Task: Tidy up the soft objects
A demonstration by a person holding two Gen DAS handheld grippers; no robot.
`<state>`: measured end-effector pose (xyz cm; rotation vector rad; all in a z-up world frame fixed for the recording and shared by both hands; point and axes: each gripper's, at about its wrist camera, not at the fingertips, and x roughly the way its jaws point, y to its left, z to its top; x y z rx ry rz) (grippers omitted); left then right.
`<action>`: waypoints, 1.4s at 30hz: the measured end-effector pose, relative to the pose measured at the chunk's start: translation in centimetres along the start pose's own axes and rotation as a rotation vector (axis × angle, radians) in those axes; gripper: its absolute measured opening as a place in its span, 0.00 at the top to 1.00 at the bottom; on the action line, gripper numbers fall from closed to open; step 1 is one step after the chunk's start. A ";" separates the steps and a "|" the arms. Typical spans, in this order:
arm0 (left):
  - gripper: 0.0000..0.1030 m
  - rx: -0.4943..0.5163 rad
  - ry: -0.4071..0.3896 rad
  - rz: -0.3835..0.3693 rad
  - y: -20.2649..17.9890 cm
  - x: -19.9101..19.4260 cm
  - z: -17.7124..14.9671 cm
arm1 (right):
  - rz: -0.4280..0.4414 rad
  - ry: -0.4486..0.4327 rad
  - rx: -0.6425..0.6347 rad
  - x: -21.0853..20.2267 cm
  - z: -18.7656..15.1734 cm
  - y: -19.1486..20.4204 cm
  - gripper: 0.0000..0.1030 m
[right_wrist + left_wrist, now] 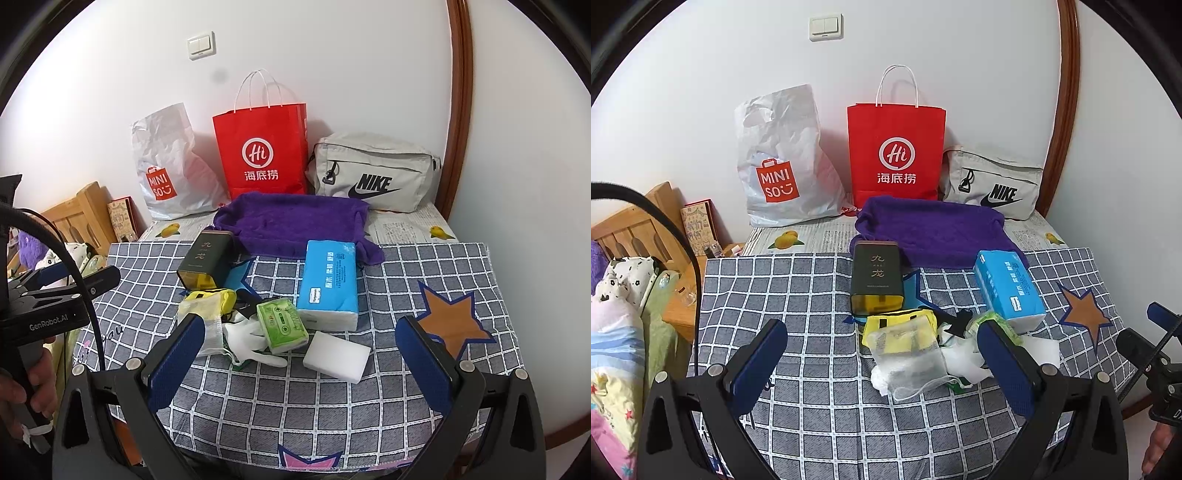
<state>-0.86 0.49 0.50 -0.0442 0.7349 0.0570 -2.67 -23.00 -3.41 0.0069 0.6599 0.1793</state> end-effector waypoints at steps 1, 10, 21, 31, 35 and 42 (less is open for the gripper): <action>0.00 0.000 -0.001 0.001 0.0 0.0 0.0 | 0.000 -0.001 0.000 0.0 0.0 0.0 0.01; 0.00 0.000 0.001 0.004 0.0 0.1 0.1 | 0.001 -0.002 0.002 -0.1 -0.1 0.0 0.01; 0.00 0.000 0.002 0.003 0.1 0.1 0.1 | 0.003 -0.002 0.002 -0.1 -0.1 0.0 0.01; 0.00 0.004 0.016 -0.012 0.1 0.7 0.4 | 0.010 -0.009 0.007 0.1 -0.1 -0.2 0.01; 0.00 0.002 0.036 -0.014 0.1 1.8 0.3 | 0.008 -0.013 0.008 0.4 -0.3 -0.8 0.01; 0.00 -0.015 0.081 0.018 0.8 4.0 -0.2 | -0.018 0.072 0.025 3.9 -1.9 -2.7 0.01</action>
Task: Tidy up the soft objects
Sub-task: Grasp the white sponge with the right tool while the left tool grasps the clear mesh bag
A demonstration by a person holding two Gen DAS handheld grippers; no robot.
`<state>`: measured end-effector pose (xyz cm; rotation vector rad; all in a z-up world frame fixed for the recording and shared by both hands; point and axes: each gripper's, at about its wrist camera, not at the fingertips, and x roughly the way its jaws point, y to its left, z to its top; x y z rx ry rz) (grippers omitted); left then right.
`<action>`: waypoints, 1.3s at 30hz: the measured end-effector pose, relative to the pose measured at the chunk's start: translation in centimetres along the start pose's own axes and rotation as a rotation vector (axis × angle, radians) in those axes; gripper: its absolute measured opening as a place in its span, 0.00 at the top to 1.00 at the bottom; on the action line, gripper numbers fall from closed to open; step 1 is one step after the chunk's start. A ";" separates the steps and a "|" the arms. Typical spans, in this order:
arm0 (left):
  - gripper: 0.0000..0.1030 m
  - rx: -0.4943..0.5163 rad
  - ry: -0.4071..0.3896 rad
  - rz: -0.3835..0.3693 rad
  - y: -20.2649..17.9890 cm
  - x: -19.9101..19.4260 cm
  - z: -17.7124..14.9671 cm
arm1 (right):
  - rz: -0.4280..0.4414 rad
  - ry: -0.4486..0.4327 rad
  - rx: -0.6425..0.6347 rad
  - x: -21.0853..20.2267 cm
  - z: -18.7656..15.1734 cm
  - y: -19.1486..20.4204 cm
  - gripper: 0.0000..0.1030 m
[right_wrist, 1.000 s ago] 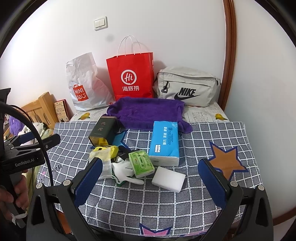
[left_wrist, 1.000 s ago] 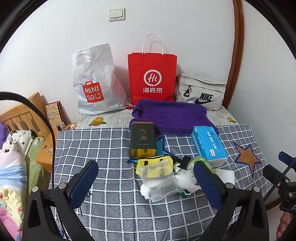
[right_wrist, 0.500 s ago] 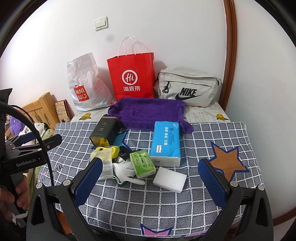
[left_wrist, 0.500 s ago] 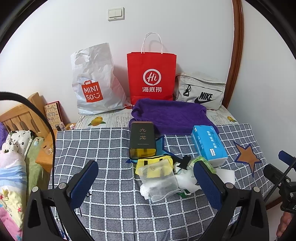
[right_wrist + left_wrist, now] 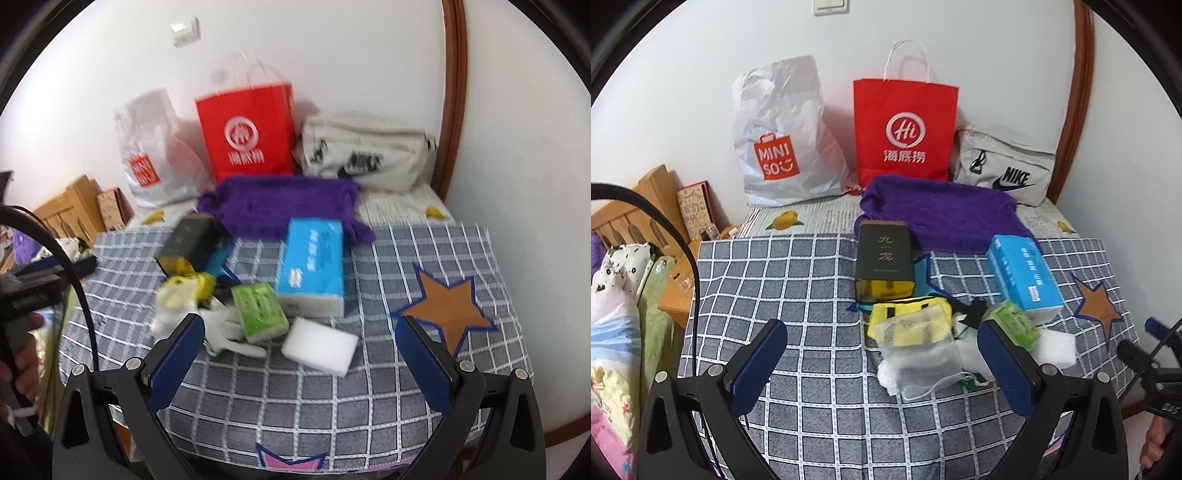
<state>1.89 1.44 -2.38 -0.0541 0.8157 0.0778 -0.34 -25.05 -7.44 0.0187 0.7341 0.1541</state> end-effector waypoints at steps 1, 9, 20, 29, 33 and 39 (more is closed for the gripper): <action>0.00 -0.004 0.005 0.004 0.1 0.3 0.0 | -0.003 0.021 0.010 0.9 -0.3 -0.4 0.01; 0.00 -0.016 0.051 0.015 0.9 3.0 -0.5 | -0.007 0.139 0.074 8.0 -2.5 -2.2 0.01; 0.00 -0.023 0.122 -0.012 1.6 7.3 -1.0 | -0.079 0.214 0.094 14.2 -3.9 -2.3 0.01; 0.00 0.003 0.170 -0.032 1.4 9.8 -1.9 | -0.074 0.251 0.125 16.6 -4.5 -2.5 0.05; 0.00 0.032 0.194 -0.072 0.6 11.0 -2.4 | -0.022 0.241 0.124 16.2 -4.4 -2.6 0.16; 0.00 0.057 0.248 -0.091 -0.5 13.6 -3.4 | -0.028 0.225 0.101 15.4 -4.0 -2.6 0.17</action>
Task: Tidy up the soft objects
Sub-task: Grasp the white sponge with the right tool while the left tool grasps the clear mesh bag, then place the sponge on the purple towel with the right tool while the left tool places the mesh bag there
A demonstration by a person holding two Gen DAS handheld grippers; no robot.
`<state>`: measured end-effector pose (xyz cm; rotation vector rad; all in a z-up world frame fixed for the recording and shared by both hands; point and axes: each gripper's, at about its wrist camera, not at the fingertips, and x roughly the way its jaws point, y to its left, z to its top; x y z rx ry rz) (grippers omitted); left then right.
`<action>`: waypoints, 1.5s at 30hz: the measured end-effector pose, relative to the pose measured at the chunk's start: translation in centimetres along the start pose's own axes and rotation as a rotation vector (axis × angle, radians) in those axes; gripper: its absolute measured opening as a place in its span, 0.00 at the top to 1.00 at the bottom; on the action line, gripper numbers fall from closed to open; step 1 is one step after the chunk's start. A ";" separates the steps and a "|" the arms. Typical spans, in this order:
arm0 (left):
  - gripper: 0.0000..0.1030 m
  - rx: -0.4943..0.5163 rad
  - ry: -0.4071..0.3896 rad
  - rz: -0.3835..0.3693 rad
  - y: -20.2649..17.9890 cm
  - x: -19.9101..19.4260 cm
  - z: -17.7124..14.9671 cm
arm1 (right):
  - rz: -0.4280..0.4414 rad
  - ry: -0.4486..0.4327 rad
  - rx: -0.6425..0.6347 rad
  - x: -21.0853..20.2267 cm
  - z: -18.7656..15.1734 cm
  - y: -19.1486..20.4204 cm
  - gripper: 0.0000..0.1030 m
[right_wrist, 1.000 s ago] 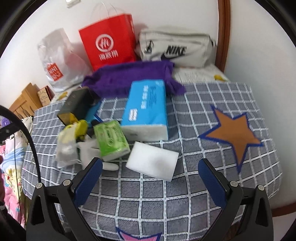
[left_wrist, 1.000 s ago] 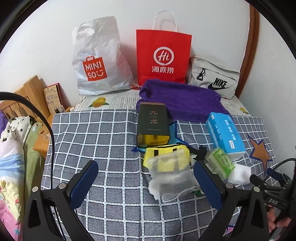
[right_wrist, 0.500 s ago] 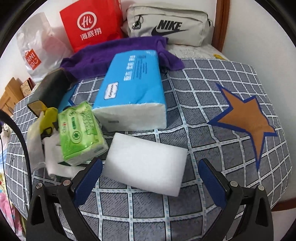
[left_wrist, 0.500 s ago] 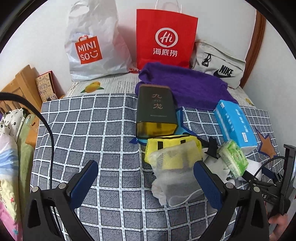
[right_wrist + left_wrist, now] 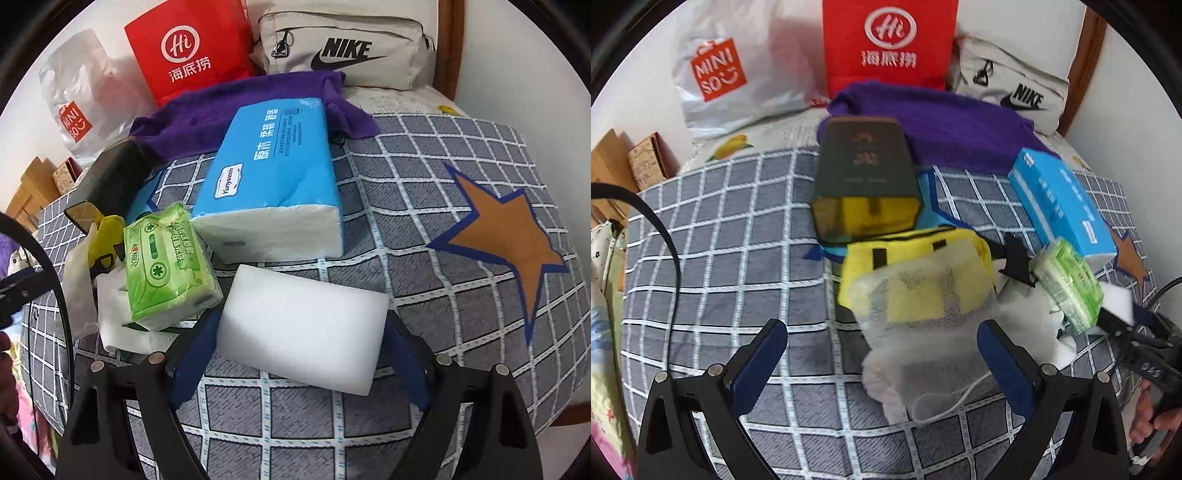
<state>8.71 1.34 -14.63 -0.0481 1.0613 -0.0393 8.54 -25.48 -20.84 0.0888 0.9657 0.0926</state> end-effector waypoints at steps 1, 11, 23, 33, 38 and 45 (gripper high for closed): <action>0.00 0.002 0.007 -0.008 -0.1 0.4 0.0 | -0.002 -0.003 -0.002 -0.2 0.0 -0.1 0.17; 0.52 0.008 0.032 -0.110 -0.6 1.6 -0.1 | 0.011 -0.042 0.013 -2.4 0.9 -1.3 0.17; 0.92 -0.014 -0.024 -0.181 1.7 -1.3 1.2 | 0.018 -0.052 0.019 -3.1 2.2 -1.8 0.17; 0.97 -0.014 -0.067 -0.209 2.3 -2.4 2.2 | 0.037 -0.085 0.000 -4.6 3.6 -1.3 0.17; 0.97 -0.004 -0.127 -0.194 2.5 -4.0 3.6 | 0.059 -0.124 -0.013 -5.9 4.8 -1.0 0.17; 0.97 0.002 -0.176 -0.175 2.9 -5.2 6.0 | 0.080 -0.169 -0.037 -7.0 7.2 -0.3 0.17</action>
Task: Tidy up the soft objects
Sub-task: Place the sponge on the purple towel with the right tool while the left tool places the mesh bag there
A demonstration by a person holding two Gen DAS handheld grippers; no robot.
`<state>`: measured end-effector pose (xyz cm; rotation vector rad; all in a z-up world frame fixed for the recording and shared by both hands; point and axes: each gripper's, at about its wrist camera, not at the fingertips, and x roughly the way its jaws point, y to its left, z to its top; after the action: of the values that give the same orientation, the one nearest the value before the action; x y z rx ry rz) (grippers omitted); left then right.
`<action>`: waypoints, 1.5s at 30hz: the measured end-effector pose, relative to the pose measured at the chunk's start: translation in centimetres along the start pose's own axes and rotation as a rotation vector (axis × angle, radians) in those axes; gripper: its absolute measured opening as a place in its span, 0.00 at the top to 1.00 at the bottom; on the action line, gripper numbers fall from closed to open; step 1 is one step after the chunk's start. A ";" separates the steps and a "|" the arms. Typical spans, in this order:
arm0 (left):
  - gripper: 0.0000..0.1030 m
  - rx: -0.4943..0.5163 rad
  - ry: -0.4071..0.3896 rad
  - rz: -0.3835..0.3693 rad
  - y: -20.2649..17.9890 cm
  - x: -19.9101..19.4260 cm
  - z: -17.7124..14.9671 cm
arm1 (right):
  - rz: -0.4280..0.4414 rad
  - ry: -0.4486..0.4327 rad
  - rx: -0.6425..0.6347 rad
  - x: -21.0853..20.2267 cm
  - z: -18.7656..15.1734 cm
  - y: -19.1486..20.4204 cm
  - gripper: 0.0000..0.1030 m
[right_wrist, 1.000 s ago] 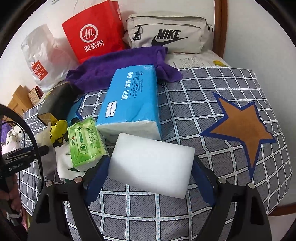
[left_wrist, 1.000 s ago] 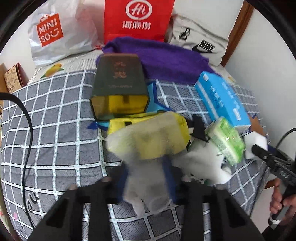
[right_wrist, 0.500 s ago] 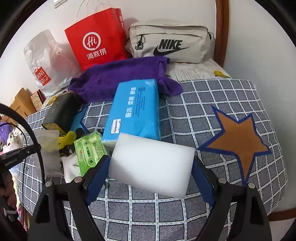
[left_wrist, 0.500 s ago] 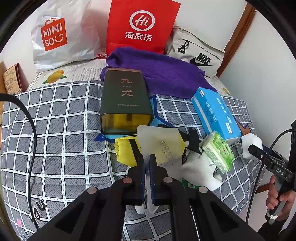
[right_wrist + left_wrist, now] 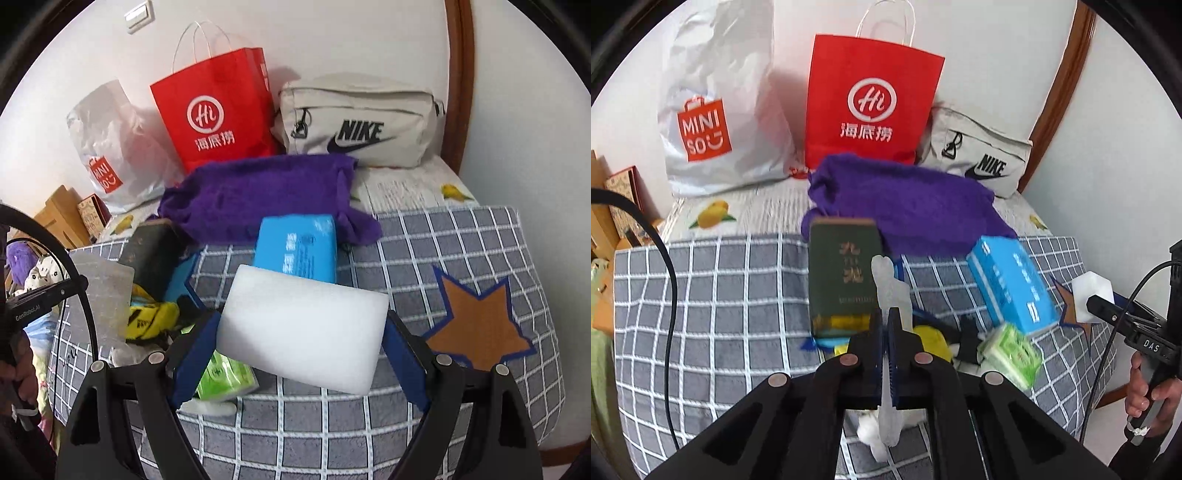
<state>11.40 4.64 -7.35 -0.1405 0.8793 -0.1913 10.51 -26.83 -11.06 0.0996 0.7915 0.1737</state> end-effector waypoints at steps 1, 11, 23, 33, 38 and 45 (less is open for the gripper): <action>0.97 0.000 -0.004 0.003 0.0 0.0 0.3 | 0.004 -0.006 0.000 0.0 0.3 0.0 0.17; 0.97 -0.004 -0.031 0.013 0.9 0.6 4.1 | 0.015 -0.036 -0.027 1.3 4.3 0.2 0.17; 0.97 0.034 -0.062 0.008 0.8 2.1 9.5 | 0.011 -0.048 -0.040 4.7 9.4 0.2 0.17; 0.97 0.037 -0.058 -0.032 0.4 6.2 13.7 | -0.018 -0.043 -0.051 9.8 13.1 -0.6 0.17; 0.97 0.054 -0.057 -0.038 -0.1 8.0 15.4 | -0.030 -0.017 -0.053 12.8 15.0 -0.9 0.17; 0.97 0.038 -0.035 -0.055 0.2 11.2 16.9 | -0.025 0.039 -0.078 18.2 17.4 -0.5 0.17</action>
<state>31.52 3.04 -5.15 -0.1325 0.8373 -0.2561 35.59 -24.27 -11.64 0.0124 0.8231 0.1829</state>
